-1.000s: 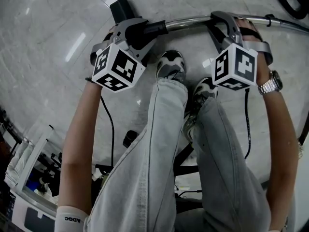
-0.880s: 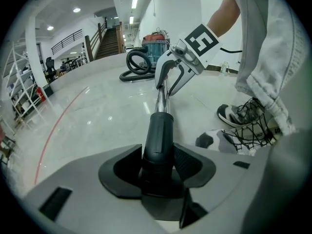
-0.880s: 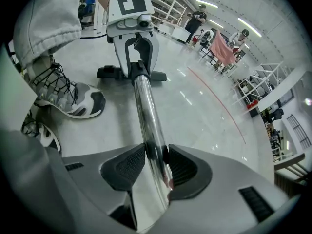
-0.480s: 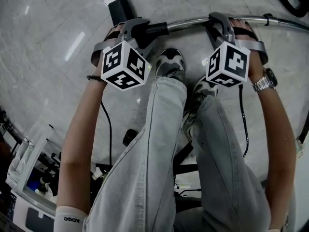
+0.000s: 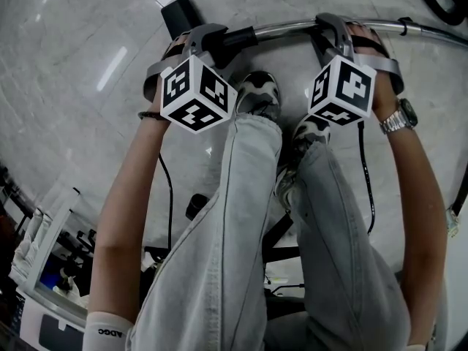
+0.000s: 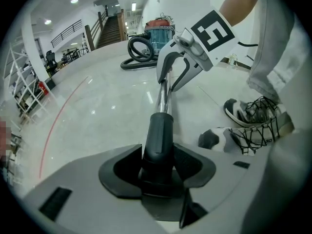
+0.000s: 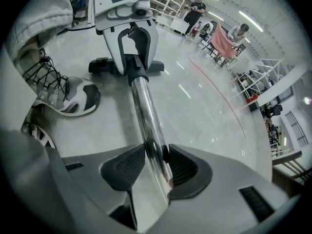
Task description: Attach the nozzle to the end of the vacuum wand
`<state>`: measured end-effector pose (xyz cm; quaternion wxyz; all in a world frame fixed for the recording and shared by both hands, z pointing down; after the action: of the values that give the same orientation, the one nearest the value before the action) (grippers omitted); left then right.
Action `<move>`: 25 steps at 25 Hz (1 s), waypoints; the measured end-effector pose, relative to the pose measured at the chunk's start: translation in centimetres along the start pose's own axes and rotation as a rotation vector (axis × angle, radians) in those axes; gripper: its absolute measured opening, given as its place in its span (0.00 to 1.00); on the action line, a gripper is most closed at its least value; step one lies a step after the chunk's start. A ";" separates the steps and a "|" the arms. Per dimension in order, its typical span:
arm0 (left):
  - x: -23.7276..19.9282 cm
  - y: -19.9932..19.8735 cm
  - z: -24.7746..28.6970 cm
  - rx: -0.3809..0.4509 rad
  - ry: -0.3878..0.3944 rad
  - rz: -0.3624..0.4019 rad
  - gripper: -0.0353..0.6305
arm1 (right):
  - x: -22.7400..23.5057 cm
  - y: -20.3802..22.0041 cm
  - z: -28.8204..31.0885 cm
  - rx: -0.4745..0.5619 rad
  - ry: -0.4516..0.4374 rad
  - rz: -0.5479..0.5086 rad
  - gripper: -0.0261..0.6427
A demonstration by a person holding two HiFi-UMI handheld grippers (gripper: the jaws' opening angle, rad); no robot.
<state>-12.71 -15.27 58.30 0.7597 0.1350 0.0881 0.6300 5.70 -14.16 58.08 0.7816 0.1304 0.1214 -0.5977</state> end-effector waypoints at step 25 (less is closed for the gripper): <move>0.4 -0.4 0.6 0.009 0.007 -0.010 0.35 | 0.3 0.8 0.4 0.042 -0.131 0.188 0.30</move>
<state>-12.06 -15.05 58.76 0.7619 0.1360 0.0943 0.6262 6.52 -14.37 58.39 0.8377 0.1183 0.0446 -0.5313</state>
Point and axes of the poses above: the fingertips, and each gripper's own axes: z forward along the fingers, x to its right, y out of its underside, the point moved 9 cm from there along -z, backward along the fingers, and after that the axes turned 8 degrees about -x, right-handed, at the moved point
